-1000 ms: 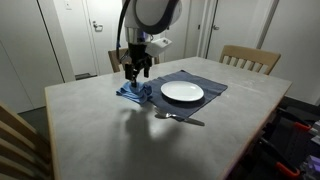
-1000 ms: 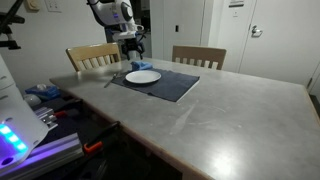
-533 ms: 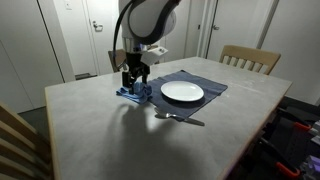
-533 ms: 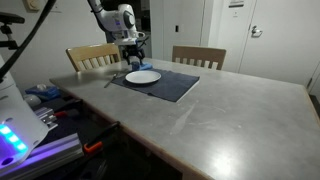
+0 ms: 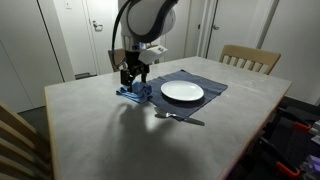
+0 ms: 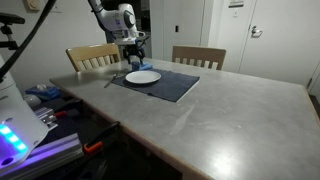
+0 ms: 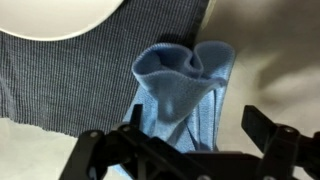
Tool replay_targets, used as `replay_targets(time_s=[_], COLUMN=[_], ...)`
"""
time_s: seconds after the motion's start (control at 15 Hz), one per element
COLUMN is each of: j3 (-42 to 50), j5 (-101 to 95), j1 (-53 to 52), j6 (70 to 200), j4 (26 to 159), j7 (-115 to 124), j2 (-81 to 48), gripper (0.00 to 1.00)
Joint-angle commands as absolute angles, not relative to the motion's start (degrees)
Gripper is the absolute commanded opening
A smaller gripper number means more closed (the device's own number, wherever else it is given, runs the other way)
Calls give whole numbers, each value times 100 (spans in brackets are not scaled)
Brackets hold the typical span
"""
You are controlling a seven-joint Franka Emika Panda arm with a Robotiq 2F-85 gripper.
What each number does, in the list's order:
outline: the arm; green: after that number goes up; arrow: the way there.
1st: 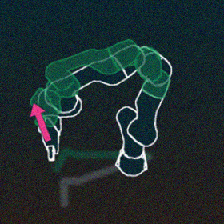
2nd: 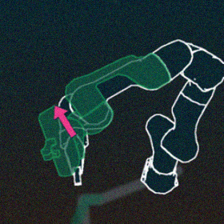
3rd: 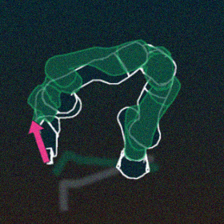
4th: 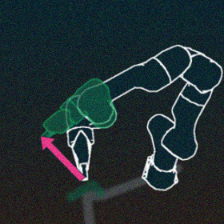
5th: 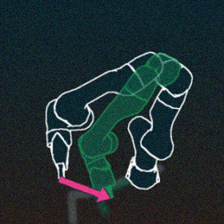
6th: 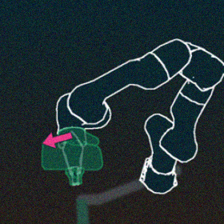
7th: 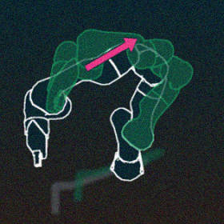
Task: Use the blue towel to wipe the white plate
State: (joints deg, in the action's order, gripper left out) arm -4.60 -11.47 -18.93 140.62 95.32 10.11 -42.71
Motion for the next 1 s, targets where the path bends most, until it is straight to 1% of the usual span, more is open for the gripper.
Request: replay_targets(time_s=[0.0, 0.2, 0.27, 0.33, 0.47, 0.53, 0.93], j3=[-269, -217, -203, -187, -167, -156, -116], j5=[-1200, -1195, -1192, -1193, -1190, -1188, -1211], j1=[-2065, -2111, -2120, -2130, -2141, -2147, -2162], j6=[14166, 14250, 14281, 14314, 14359, 14379, 14384], j4=[9448, 9457, 9455, 9456, 9455, 9455, 9492], j7=[1285, 1408, 1433, 1448, 1473, 1479, 1462], j2=[-4399, -4438, -4456, -4480, -4521, -4534, -4459], gripper=[100, 100, 92, 86, 62, 60, 18])
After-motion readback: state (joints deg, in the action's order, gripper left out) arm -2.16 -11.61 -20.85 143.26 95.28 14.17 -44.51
